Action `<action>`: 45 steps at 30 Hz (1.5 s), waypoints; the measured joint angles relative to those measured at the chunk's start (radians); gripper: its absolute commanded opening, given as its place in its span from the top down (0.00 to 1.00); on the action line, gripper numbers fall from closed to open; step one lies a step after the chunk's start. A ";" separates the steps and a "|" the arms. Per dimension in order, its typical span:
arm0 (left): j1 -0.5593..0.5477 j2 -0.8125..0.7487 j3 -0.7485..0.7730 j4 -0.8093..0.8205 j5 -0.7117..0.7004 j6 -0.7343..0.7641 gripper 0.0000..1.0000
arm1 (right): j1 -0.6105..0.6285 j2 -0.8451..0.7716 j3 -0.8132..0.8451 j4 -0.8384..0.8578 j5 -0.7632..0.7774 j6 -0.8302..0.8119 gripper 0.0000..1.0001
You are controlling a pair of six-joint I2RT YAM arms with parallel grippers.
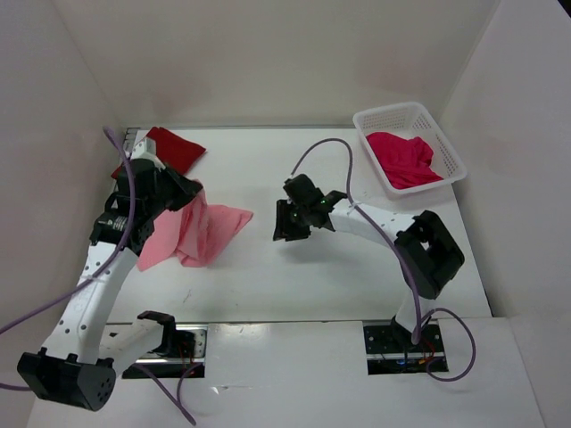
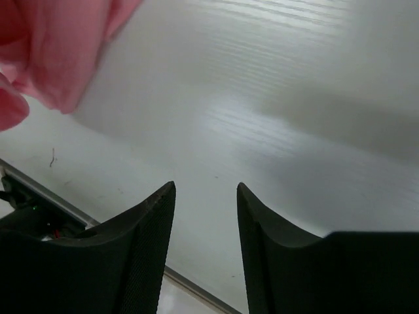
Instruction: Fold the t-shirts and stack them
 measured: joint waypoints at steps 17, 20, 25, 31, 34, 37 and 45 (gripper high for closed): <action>-0.055 0.076 0.288 0.070 0.204 -0.034 0.93 | 0.008 0.238 0.148 0.182 0.060 0.069 0.27; -0.055 0.067 0.288 0.053 0.201 -0.029 0.93 | -0.007 0.249 0.112 0.189 0.088 0.103 0.47; -0.055 0.034 0.240 0.046 0.169 -0.008 0.93 | -0.011 0.231 0.048 0.225 0.116 0.128 0.98; -0.055 0.037 0.213 0.038 0.157 0.018 0.91 | -0.018 0.051 -0.002 0.179 0.171 0.096 1.00; -0.055 0.041 0.220 0.034 0.152 0.031 0.90 | -0.024 -0.125 0.002 0.126 0.167 0.070 1.00; -0.055 0.048 0.265 0.013 0.121 0.066 0.90 | -0.024 -0.327 0.036 0.045 0.167 0.047 1.00; -0.056 0.095 0.573 -0.056 0.011 0.127 0.90 | -0.024 -0.515 0.428 -0.226 0.078 0.026 1.00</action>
